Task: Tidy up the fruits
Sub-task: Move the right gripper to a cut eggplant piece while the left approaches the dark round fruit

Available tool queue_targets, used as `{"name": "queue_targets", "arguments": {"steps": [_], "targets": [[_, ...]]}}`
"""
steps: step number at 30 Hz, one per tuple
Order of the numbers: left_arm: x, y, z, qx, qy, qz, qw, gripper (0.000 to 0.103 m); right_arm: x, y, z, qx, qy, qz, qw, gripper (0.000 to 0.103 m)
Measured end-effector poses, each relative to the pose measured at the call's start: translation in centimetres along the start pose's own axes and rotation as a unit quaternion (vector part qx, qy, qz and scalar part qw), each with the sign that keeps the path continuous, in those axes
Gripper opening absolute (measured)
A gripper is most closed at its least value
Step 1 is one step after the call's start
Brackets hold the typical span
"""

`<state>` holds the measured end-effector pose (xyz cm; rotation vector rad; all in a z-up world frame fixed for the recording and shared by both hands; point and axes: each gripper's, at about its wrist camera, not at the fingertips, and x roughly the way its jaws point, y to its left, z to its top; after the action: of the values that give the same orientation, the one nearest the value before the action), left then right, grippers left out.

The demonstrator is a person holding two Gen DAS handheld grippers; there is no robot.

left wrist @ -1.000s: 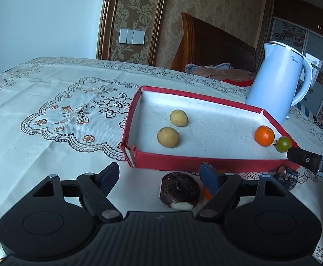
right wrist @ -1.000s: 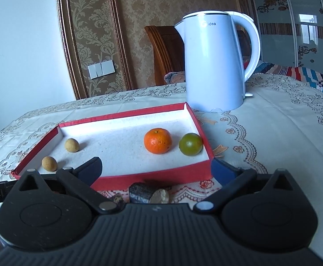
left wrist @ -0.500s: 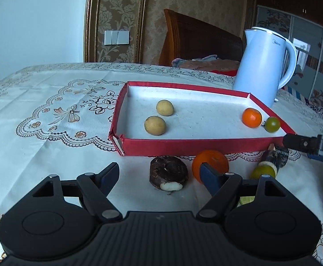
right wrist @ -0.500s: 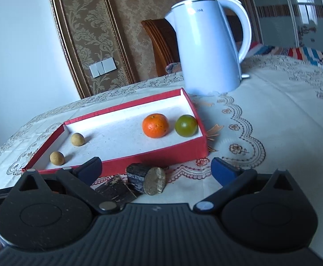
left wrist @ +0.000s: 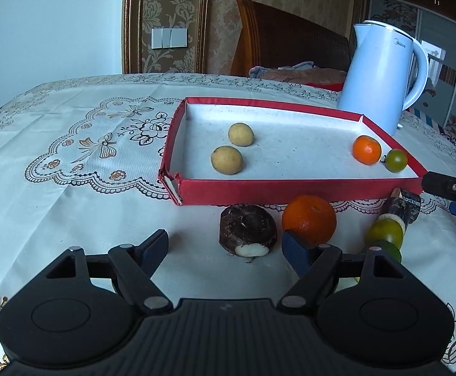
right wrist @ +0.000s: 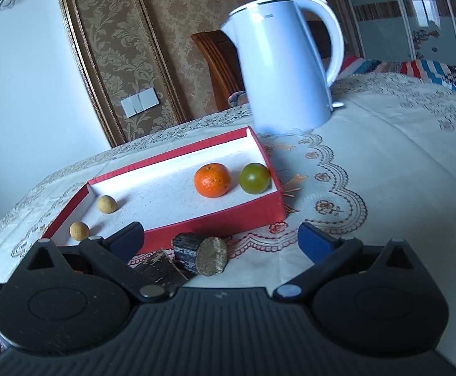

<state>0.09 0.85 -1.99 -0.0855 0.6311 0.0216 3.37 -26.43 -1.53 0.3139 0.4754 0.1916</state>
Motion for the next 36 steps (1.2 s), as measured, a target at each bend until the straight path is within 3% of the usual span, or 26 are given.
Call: {"name": "queue_targets", "arguments": {"steps": [10, 17, 22, 27, 36], "targets": [[0.5, -0.7, 0.1, 0.020, 0.007, 0.017, 0.9996, 0.079, 0.5, -0.7, -0.1, 0.019, 0.013, -0.002, 1.000, 0.103], [0.6, -0.7, 0.2, 0.014, 0.006, 0.015, 0.9998, 0.079, 0.5, -0.9, -0.1, 0.028, 0.017, -0.003, 0.999, 0.103], [0.5, 0.6, 0.5, -0.021, 0.002, 0.007, 0.9998, 0.080, 0.3, -1.1, -0.1, 0.034, 0.011, -0.004, 0.999, 0.103], [0.6, 0.0, 0.5, -0.005, 0.004, 0.018, 0.9998, 0.080, -0.2, -1.9, -0.2, 0.050, 0.008, -0.004, 0.999, 0.103], [0.9, -0.4, 0.5, 0.012, 0.010, 0.019, 0.9997, 0.084, -1.3, -4.6, 0.1, 0.053, 0.029, -0.041, 0.997, 0.103]]}}
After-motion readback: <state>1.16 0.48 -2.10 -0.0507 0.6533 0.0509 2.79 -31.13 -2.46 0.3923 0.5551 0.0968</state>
